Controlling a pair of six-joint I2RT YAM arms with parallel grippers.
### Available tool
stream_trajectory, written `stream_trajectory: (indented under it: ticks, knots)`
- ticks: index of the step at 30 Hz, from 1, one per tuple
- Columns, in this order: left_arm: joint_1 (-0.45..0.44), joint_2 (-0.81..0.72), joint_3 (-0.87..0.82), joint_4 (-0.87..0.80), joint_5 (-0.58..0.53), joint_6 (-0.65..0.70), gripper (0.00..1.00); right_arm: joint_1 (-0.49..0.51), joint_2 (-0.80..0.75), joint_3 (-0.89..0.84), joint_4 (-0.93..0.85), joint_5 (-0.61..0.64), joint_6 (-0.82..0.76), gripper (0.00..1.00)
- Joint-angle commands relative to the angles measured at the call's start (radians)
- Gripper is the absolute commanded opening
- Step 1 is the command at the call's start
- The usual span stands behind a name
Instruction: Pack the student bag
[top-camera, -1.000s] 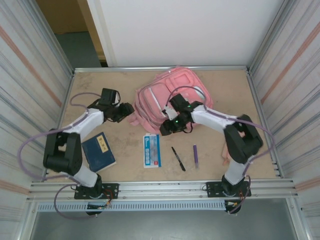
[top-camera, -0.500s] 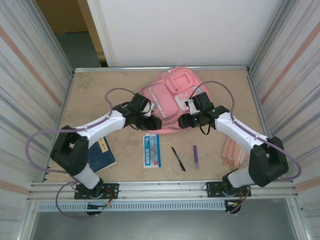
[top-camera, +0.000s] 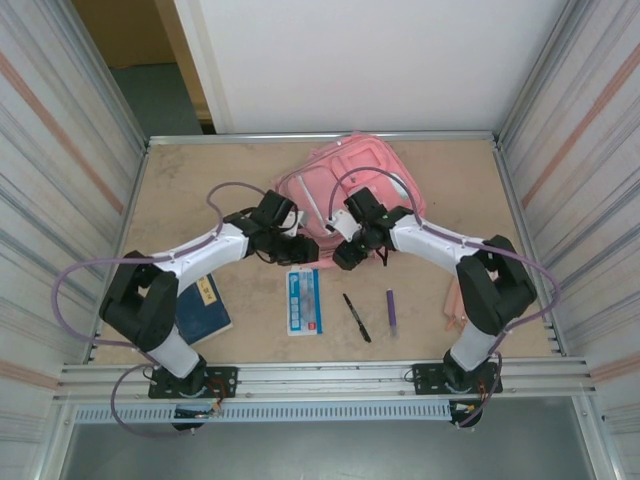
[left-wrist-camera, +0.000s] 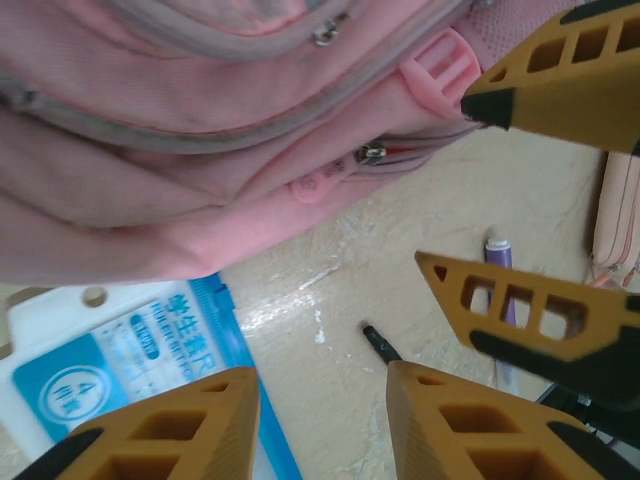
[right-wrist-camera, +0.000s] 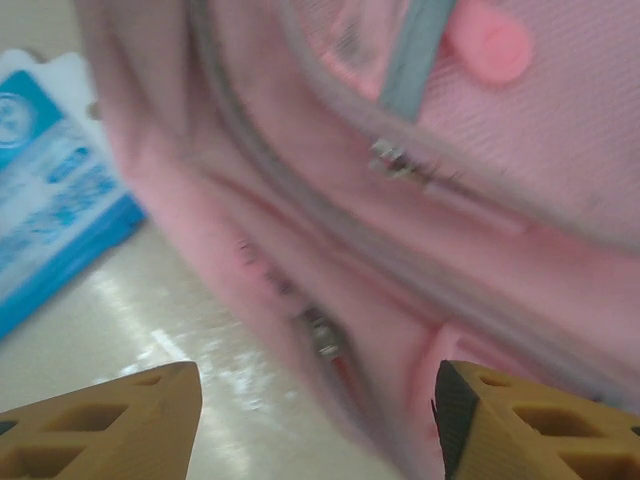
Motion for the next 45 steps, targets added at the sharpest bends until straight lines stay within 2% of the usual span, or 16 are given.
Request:
stream_trajectory:
  ticks: [1, 7, 11, 12, 16, 20, 24, 27, 31, 35, 37, 39, 43, 45]
  knots:
    - [0.016, -0.049, -0.041, 0.016, 0.016, -0.015, 0.40, -0.022, 0.069, 0.058, -0.064, 0.067, -0.205, 0.61]
    - [0.017, -0.084, -0.074, 0.037, 0.028, 0.000, 0.49, -0.049, 0.166, 0.138, -0.194, -0.018, -0.331, 0.54]
    - [0.018, -0.109, -0.105, 0.062, 0.018, -0.010, 0.50, -0.053, 0.180, 0.167, -0.226, -0.024, -0.358, 0.36]
    - [0.017, -0.112, -0.115, 0.081, 0.025, -0.016, 0.50, -0.052, 0.176, 0.168, -0.222, -0.021, -0.360, 0.35]
    - [0.016, -0.098, -0.125, 0.108, 0.043, -0.023, 0.51, -0.039, 0.163, 0.157, -0.242, -0.024, -0.395, 0.48]
    - [0.016, -0.098, -0.138, 0.143, 0.052, -0.036, 0.51, -0.021, 0.126, 0.072, -0.153, 0.067, -0.449, 0.46]
    - [0.016, -0.097, -0.130, 0.132, 0.041, -0.029, 0.51, -0.019, 0.136, 0.045, -0.110, 0.088, -0.487, 0.42]
    - [0.017, -0.084, -0.122, 0.134, 0.064, -0.021, 0.51, -0.015, 0.135, 0.009, -0.039, 0.093, -0.507, 0.36]
    - [0.016, -0.090, -0.139, 0.142, 0.051, -0.024, 0.51, 0.004, 0.132, 0.011, -0.035, 0.108, -0.520, 0.25]
    - [0.016, -0.093, -0.138, 0.142, 0.063, -0.008, 0.51, 0.006, 0.059, -0.046, 0.047, 0.069, -0.542, 0.14]
    - [0.018, -0.096, -0.143, 0.141, 0.054, -0.008, 0.51, 0.007, 0.020, -0.051, 0.044, 0.056, -0.550, 0.03]
    - [0.017, -0.092, -0.138, 0.141, 0.058, -0.006, 0.52, 0.006, -0.021, -0.078, 0.067, 0.045, -0.563, 0.00]
    - [0.017, -0.096, -0.138, 0.133, 0.044, 0.003, 0.51, -0.001, -0.087, -0.119, 0.134, 0.013, -0.562, 0.01]
    - [0.018, -0.102, -0.151, 0.151, 0.037, -0.014, 0.51, -0.002, -0.100, -0.112, 0.120, 0.033, -0.548, 0.29]
